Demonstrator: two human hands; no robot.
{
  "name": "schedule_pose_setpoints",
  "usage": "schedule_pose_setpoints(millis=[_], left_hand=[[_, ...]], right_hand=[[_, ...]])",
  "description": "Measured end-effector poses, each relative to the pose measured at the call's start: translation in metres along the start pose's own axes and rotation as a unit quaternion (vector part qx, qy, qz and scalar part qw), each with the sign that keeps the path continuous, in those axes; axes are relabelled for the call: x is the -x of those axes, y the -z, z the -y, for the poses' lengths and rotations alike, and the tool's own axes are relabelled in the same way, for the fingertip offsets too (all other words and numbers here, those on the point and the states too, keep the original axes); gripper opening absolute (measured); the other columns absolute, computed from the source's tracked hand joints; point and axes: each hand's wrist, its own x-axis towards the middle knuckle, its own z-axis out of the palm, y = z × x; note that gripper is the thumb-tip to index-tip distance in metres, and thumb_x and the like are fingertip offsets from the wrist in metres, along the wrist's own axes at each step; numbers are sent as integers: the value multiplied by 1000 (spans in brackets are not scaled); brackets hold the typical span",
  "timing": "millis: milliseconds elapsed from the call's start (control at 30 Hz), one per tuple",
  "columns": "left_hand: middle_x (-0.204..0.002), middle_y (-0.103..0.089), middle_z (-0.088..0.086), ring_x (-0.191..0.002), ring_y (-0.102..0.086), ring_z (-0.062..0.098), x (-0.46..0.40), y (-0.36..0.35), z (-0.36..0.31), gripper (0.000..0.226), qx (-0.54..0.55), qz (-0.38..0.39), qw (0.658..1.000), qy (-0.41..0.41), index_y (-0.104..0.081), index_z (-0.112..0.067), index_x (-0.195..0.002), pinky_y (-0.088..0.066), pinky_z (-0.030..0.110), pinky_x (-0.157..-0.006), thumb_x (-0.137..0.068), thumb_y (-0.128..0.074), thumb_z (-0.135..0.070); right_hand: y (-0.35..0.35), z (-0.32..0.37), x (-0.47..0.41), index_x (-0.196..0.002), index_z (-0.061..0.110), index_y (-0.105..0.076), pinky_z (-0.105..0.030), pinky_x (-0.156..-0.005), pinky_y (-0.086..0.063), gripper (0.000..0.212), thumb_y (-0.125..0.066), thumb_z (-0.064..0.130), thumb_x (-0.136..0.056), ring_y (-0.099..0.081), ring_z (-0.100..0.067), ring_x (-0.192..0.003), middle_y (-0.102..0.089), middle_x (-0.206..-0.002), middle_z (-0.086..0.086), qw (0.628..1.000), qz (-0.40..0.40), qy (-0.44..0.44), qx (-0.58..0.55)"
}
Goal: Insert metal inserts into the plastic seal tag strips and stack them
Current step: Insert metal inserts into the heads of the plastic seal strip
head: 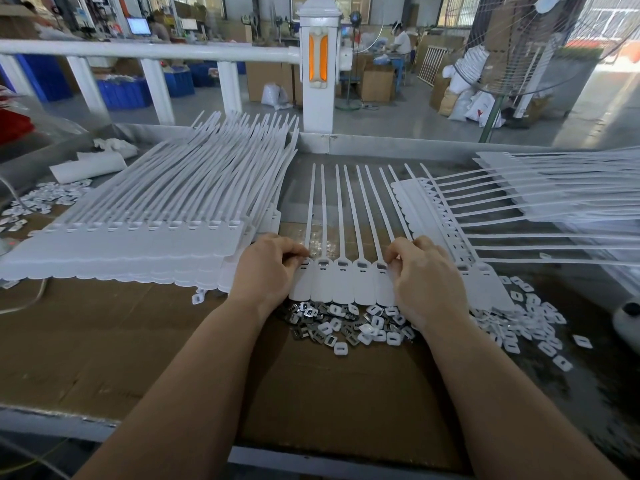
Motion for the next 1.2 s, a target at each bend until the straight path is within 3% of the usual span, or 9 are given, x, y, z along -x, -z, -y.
schedule_pose_setpoints(millis=[367,533,800,933,1200], left_hand=[[-93,-54,-6,-82,-49,8,2,0,0,14,-15,-7,1000,-16,-71,-14,-96,-29,4,-75,-88,-61,-9],[-89,-52,-10,-79,-48,7,2,0,-1,22,-34,0,999,-20,-73,-10,-95,-29,-5,-67,-87,-55,-3],[-99,-65,-1,-89,-58,15,6,2,-4,29,-65,4,998,-21,-74,-12,-96,-32,6,-74,-85,-50,-1],[-98,-68,0,-89,-60,18,8,3,-5,28,-73,-10,997,-18,-75,-12,-89,-44,20,-82,-83,-51,-1],[-91,-60,-1,-78,-49,13,5,-3,-8,25,-63,-8,998,-14,-70,-11,-79,-36,19,-69,-83,-48,0]], right_hand=[[0,1,0,-103,20,-57,-27,-80,-38,13,-47,21,-95,-40,-14,-84,-54,-97,-3,1000,0,2,3],[0,1,1,-102,20,-58,-27,-79,-36,12,-48,20,-95,-40,-14,-84,-54,-97,-3,1000,-2,3,-2],[-1,0,0,-101,21,-57,-27,-79,-37,11,-47,21,-95,-38,-13,-84,-53,-96,-1,1000,3,-7,-8],[-1,0,0,-101,21,-57,-27,-80,-37,12,-47,20,-95,-38,-13,-84,-53,-96,-1,1000,1,-6,-12],[1,-1,1,-103,19,-59,-27,-83,-38,13,-49,20,-95,-42,-14,-89,-56,-99,-1,999,-4,-18,-31]])
